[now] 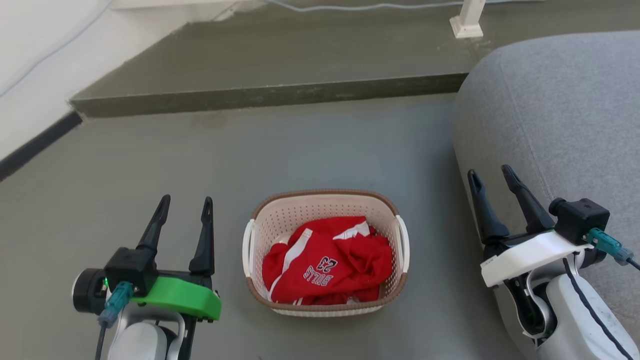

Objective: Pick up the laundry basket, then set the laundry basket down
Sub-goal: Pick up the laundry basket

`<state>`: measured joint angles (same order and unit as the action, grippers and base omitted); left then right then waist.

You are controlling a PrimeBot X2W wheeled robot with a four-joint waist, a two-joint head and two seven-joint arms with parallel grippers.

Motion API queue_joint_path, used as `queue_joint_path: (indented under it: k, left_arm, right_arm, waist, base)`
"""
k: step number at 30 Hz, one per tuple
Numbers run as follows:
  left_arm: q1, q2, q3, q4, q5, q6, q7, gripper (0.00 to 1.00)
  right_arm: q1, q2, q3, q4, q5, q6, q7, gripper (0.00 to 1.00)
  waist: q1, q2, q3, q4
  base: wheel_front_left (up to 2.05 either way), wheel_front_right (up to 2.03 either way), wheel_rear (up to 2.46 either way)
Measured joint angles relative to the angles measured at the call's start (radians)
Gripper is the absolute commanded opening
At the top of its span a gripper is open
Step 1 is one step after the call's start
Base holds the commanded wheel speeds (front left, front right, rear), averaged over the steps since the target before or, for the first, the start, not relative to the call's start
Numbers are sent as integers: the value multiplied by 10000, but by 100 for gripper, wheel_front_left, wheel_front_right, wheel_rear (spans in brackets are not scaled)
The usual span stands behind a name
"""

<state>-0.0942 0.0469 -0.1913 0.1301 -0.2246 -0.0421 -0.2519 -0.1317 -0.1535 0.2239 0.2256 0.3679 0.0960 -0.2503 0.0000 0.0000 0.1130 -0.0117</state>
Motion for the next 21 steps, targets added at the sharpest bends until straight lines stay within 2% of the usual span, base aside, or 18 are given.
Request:
queue_joint_path:
  k: [21]
  left_arm:
    - [-1526,-31,-29,410,-278,73,0,100]
  right_arm:
    - [-1125,-40,-186,520,-2,84,-2,100]
  waist:
    - [0,0,2255,-192]
  base:
    - [0,0,0]
